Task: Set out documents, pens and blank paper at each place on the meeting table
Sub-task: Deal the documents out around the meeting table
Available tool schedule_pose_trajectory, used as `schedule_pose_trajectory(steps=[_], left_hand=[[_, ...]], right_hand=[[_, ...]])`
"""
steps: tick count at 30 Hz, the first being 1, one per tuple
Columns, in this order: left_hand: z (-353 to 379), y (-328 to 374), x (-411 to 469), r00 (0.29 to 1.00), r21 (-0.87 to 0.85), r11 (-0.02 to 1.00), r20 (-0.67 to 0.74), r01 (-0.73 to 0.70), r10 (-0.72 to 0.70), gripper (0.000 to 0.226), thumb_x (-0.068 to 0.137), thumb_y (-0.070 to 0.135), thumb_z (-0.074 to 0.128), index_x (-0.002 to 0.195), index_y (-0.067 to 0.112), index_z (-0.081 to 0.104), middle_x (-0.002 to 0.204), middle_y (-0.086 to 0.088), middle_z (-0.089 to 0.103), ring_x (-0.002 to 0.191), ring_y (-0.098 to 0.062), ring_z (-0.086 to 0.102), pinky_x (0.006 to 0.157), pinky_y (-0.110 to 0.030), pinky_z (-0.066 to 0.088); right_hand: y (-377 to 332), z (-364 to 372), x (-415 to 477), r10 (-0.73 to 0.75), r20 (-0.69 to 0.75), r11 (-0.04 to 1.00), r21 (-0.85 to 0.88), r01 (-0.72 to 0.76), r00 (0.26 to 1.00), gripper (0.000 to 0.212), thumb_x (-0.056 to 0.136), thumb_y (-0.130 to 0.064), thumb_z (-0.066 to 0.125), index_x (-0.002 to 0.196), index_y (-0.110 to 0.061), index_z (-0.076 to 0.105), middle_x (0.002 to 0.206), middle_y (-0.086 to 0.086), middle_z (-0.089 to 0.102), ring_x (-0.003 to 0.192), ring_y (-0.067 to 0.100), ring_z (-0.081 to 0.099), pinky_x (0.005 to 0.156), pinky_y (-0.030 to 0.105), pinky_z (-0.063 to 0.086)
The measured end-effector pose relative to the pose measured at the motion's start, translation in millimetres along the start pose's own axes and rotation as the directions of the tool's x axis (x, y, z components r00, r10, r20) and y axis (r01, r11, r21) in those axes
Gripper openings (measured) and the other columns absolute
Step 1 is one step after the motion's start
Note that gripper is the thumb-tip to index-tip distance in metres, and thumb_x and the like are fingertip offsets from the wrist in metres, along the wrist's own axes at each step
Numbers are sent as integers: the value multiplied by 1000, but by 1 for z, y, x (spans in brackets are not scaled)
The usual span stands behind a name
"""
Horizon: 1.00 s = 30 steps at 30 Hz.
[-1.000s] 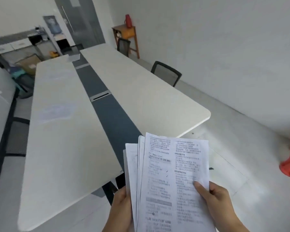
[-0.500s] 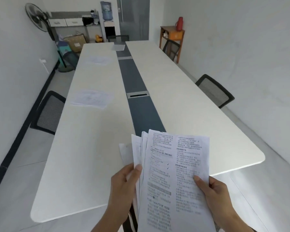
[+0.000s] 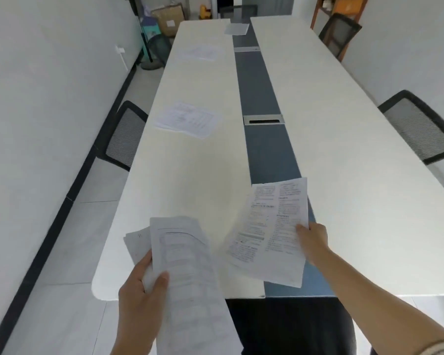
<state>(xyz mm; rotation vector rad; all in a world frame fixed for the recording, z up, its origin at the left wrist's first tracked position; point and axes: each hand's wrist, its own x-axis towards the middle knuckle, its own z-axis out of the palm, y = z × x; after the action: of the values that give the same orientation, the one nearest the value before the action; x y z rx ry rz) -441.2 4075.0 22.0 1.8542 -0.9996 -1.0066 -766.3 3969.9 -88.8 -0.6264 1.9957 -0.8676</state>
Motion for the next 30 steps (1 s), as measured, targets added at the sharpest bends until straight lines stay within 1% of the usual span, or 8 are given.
schedule_pose_trajectory(steps=[4, 8, 13, 16, 18, 24, 27, 30], left_hand=[[-23, -13, 5, 999, 59, 998, -48, 20, -17, 60, 87, 1, 63, 137, 29, 48, 116, -1, 62, 104, -24, 58, 88, -34, 46], [-29, -17, 8, 1000, 49, 999, 16, 23, -24, 76, 86, 2, 64, 142, 42, 32, 107, -4, 68, 93, -11, 64, 74, -26, 49], [-6, 1, 9, 981, -76, 996, 193, 48, -32, 86, 88, 3, 63, 146, 47, 18, 100, 2, 74, 83, -11, 73, 65, -24, 57], [19, 17, 0, 949, -159, 986, 315, 58, -5, 85, 88, 4, 63, 144, 50, 20, 97, -2, 77, 82, -15, 74, 62, -25, 60], [39, 30, -11, 916, -201, 978, 401, 61, 26, 82, 89, 4, 62, 140, 53, 22, 95, -1, 78, 82, -19, 75, 61, -27, 60], [105, 61, -73, 783, -237, 970, 612, 51, 109, 71, 86, 5, 67, 135, 48, 37, 106, -6, 75, 94, -27, 73, 71, -37, 60], [141, 67, -118, 731, -175, 984, 676, 38, 92, 67, 80, 10, 75, 135, 36, 46, 100, -8, 76, 90, -29, 73, 74, -42, 59], [182, 71, -177, 695, -131, 987, 719, 88, 33, 37, 79, 14, 75, 115, 10, 67, 92, -12, 77, 82, -28, 75, 65, -34, 58]], right_hand=[[4, 42, 38, 118, -10, 993, -15, -118, 993, 24, 90, -7, 46, 96, 1, 68, 87, 14, 67, 71, 25, 57, 76, 41, 57], [12, 55, 48, 128, -36, 977, -165, -133, 991, 29, 88, -13, 46, 107, -3, 66, 81, 9, 63, 68, 26, 55, 58, 30, 45], [17, 22, 14, -21, -22, 930, -368, 12, 1000, 59, 92, -19, 58, 146, -15, 36, 133, 12, 57, 110, 34, 59, 71, 30, 44], [20, -5, -22, 40, 95, 978, -207, -19, 995, 47, 89, -31, 65, 132, -15, 55, 121, 5, 64, 108, 28, 62, 87, 41, 54], [25, -29, -55, 115, 234, 993, -44, -107, 965, 38, 91, -35, 64, 120, -11, 63, 110, 5, 69, 103, 24, 66, 84, 38, 56], [69, -120, -144, 100, 568, 892, 312, -326, 817, 44, 94, -53, 51, 116, -21, 71, 116, 8, 73, 108, 26, 69, 97, 43, 51], [102, -173, -171, 17, 530, 832, 463, -306, 848, 45, 84, -32, 69, 122, -8, 67, 123, 15, 68, 116, 33, 64, 101, 48, 49], [137, -242, -191, -5, 332, 791, 578, -200, 943, 34, 84, -12, 71, 114, 3, 69, 112, 23, 71, 102, 41, 69, 87, 49, 56]])
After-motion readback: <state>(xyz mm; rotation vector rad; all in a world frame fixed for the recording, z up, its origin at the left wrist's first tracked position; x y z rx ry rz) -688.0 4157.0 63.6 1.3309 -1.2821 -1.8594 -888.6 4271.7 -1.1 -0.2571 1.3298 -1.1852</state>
